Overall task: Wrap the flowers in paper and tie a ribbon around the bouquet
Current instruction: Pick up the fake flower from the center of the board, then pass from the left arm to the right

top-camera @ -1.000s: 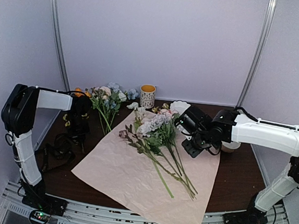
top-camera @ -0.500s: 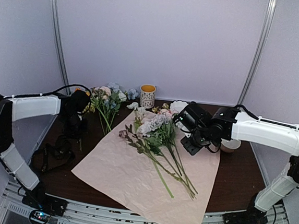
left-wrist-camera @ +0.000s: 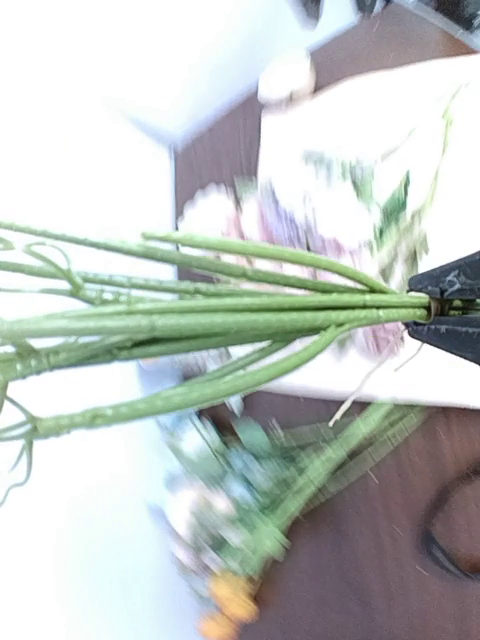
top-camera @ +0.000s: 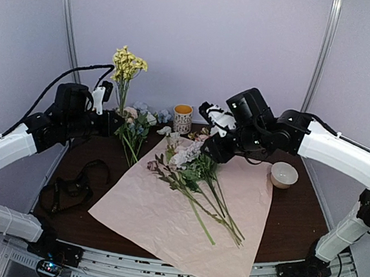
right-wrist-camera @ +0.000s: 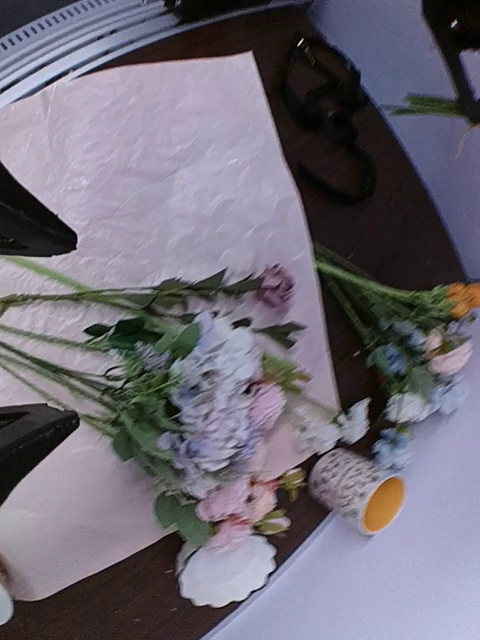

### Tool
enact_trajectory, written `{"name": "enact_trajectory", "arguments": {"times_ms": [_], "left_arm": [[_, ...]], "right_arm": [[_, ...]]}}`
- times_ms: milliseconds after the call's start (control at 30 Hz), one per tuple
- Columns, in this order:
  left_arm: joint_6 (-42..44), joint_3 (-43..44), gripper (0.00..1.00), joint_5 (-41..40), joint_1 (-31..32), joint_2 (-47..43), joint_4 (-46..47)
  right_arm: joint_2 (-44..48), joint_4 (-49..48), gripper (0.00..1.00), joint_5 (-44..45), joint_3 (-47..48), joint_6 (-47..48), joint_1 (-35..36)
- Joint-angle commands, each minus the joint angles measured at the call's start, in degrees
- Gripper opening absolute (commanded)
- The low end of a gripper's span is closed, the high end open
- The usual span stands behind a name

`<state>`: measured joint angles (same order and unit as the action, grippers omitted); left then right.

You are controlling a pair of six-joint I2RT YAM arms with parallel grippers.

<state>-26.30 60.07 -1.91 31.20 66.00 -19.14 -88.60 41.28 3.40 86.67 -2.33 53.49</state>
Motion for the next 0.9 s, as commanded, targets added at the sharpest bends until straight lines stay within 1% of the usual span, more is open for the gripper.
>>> {"name": "enact_trajectory", "arguments": {"times_ms": [0,33,100,167,267,333,367,400,433,467,533,567,600,633,667,700,733,767,800,833,867], "left_arm": [[5.4,-1.7,0.00,7.8,4.0,-4.7,11.3],[6.1,-1.8,0.00,8.2,5.3,-5.2,11.8],[6.9,-2.3,0.00,9.5,8.0,-5.7,13.5],[7.5,-2.6,0.00,11.3,10.7,-5.6,15.3],[8.6,-3.3,0.00,13.9,13.9,-4.3,17.9],[9.0,-4.1,0.00,15.2,15.4,-3.2,19.6],[9.0,-4.3,0.00,15.8,15.7,-2.5,20.3],[9.0,-4.3,0.00,16.6,15.9,-1.9,20.7],[8.9,-4.2,0.00,17.2,16.0,-1.6,20.9],[8.8,-4.4,0.00,17.6,16.1,-1.5,21.3],[8.6,-5.4,0.00,17.9,16.1,-2.1,22.4],[8.5,-6.0,0.00,17.5,16.1,-2.5,22.6],[8.5,-6.5,0.00,17.0,16.1,-3.0,22.4],[8.3,-7.0,0.00,16.4,16.1,-3.4,22.0],[7.8,-7.3,0.15,15.2,16.1,-3.6,20.9],[7.2,-7.6,0.37,12.7,16.1,-3.9,19.9],[6.5,-7.9,0.53,10.6,16.1,-4.2,18.8],[6.0,-8.2,0.64,7.9,16.1,-4.7,17.4],[5.7,-8.4,0.72,5.2,16.0,-4.9,16.1],[5.3,-8.5,0.79,2.2,15.8,-5.1,14.6],[4.7,-8.4,0.83,0.4,15.1,-4.9,13.4]], "right_arm": [[1.5,-27.3,0.54,-22.0,1.0,-3.2,0.0],[0.2,-33.5,0.55,-26.1,1.0,-5.8,0.0],[-3.4,-41.8,0.57,-32.0,2.7,-11.5,0.0],[-7.2,-44.2,0.62,-33.0,6.7,-16.5,-0.1],[-11.7,-44.8,0.71,-32.1,12.2,-19.5,-0.1],[-13.7,-46.9,0.72,-32.2,14.0,-21.7,-0.1],[-14.7,-47.8,0.71,-32.3,14.7,-22.7,0.0],[-15.4,-48.1,0.67,-32.4,15.3,-23.6,-0.1],[-15.9,-47.9,0.60,-31.9,15.8,-24.2,0.0],[-16.1,-47.1,0.46,-30.7,16.0,-24.9,0.0],[-15.6,-46.0,0.15,-28.1,15.3,-25.7,-0.1],[-14.9,-46.0,0.03,-27.1,14.3,-26.0,-0.2],[-14.1,-45.8,0.00,-26.1,13.1,-26.1,-0.4],[-12.7,-45.0,0.00,-25.2,11.6,-25.6,-0.5],[-11.7,-43.5,0.00,-24.3,10.6,-24.8,-0.5],[-10.7,-40.2,0.00,-22.8,9.6,-23.7,-0.6],[-9.6,-37.1,0.00,-21.0,8.7,-22.3,-0.6],[-8.7,-34.1,0.00,-18.4,7.5,-21.1,-0.5],[-7.7,-30.9,0.00,-16.1,6.1,-19.9,-0.5],[-6.7,-28.1,0.00,-13.8,4.3,-19.0,-0.5],[-5.9,-25.2,0.00,-11.0,2.3,-17.9,-0.3]]}}
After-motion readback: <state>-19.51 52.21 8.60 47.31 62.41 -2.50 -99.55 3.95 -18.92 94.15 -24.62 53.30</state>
